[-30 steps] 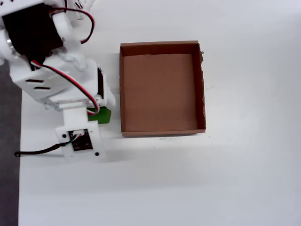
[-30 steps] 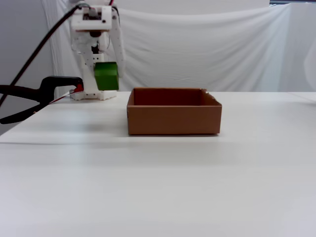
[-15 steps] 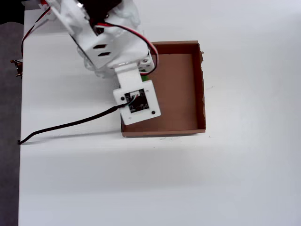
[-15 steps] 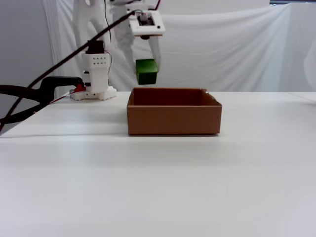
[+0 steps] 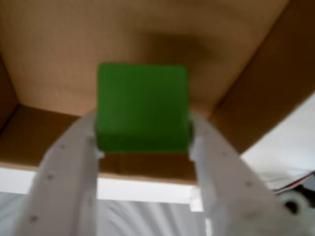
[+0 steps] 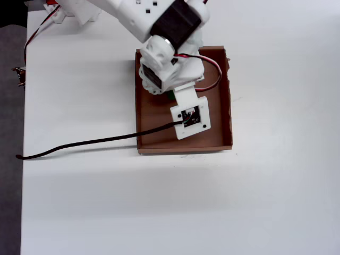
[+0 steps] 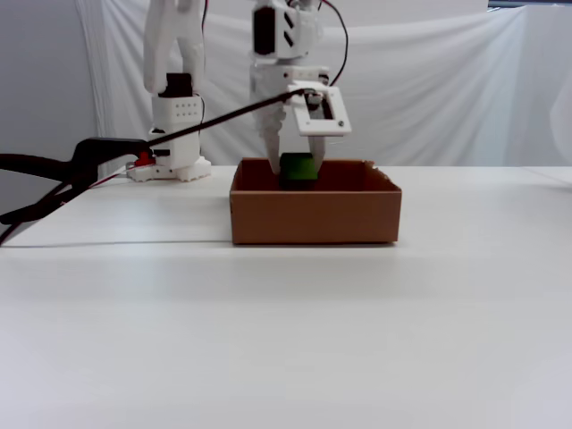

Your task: Grasp a green cube and put it in a box.

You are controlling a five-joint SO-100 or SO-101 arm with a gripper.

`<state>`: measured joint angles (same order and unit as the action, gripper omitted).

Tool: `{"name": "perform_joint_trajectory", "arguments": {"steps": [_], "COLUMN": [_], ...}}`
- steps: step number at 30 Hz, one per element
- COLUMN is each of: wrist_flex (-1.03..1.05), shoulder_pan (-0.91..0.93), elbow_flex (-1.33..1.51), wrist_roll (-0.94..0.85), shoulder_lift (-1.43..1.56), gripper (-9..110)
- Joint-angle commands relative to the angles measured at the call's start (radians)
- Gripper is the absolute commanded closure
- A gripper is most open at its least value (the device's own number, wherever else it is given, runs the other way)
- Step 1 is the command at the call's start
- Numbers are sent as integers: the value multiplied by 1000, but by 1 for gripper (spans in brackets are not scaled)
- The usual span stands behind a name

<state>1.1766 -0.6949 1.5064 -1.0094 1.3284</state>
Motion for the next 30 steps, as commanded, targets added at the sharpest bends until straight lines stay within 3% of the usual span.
{"name": "perform_joint_trajectory", "arguments": {"steps": [1, 19, 30], "wrist_flex": [0, -3, -43], "shoulder_pan": [-3, 6, 64], "elbow_flex": [-103, -138, -58], "wrist_roll": [6, 5, -2], "shoulder_lift": [-34, -129, -8], "gripper": [87, 87, 80]}}
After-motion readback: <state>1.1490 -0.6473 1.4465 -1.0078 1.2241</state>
